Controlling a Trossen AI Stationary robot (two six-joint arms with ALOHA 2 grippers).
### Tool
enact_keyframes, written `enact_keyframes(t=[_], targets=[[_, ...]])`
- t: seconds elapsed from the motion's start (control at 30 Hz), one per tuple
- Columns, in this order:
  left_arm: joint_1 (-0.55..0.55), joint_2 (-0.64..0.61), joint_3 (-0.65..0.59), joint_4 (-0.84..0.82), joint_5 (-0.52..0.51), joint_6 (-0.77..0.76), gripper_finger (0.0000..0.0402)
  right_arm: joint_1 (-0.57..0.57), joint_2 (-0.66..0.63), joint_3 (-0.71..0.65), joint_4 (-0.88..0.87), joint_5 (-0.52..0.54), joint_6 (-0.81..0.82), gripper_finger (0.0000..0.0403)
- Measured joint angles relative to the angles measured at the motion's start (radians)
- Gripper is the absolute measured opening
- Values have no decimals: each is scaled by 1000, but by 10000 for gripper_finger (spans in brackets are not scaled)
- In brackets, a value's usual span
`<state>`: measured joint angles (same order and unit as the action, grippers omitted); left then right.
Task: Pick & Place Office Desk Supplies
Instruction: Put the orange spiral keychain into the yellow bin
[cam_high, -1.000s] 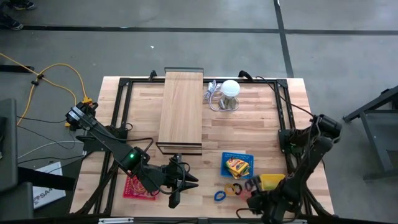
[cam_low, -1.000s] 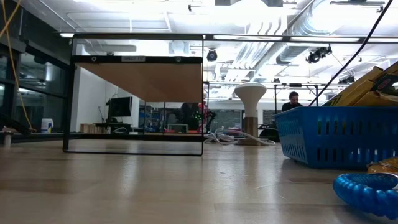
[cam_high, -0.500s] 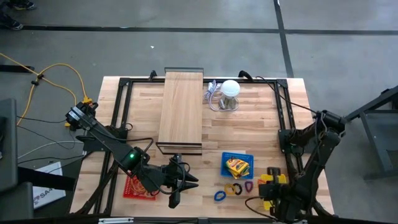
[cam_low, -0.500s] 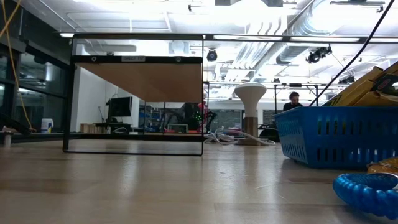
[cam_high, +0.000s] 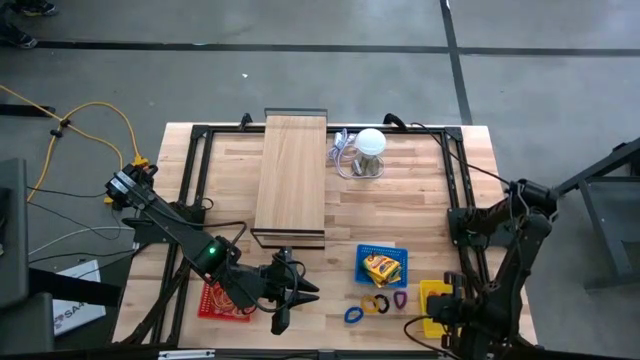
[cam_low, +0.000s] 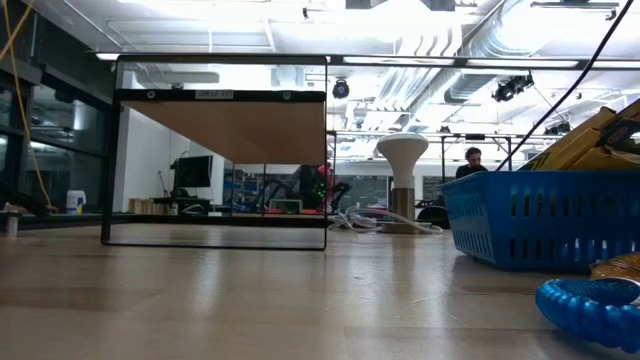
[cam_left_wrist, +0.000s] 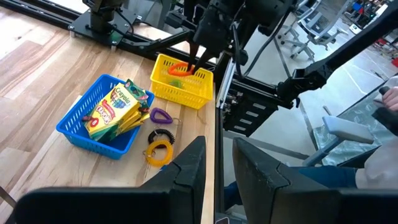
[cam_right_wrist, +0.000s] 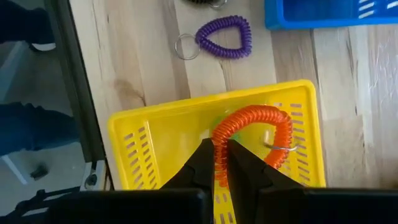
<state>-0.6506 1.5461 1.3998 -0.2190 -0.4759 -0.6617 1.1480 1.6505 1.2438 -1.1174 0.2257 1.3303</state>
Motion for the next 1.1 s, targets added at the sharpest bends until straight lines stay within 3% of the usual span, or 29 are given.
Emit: enact_keyframes(t=[0.3,0.8,1.1], targets=[[0,0,0,0,0,0,77,5,42,-1,5,-70,56,16],[0,0,0,0,0,0,77,4,42,-1,18,-69,62,17],[0,0,0,0,0,0,77,4,42,-1,18,-70,58,82]])
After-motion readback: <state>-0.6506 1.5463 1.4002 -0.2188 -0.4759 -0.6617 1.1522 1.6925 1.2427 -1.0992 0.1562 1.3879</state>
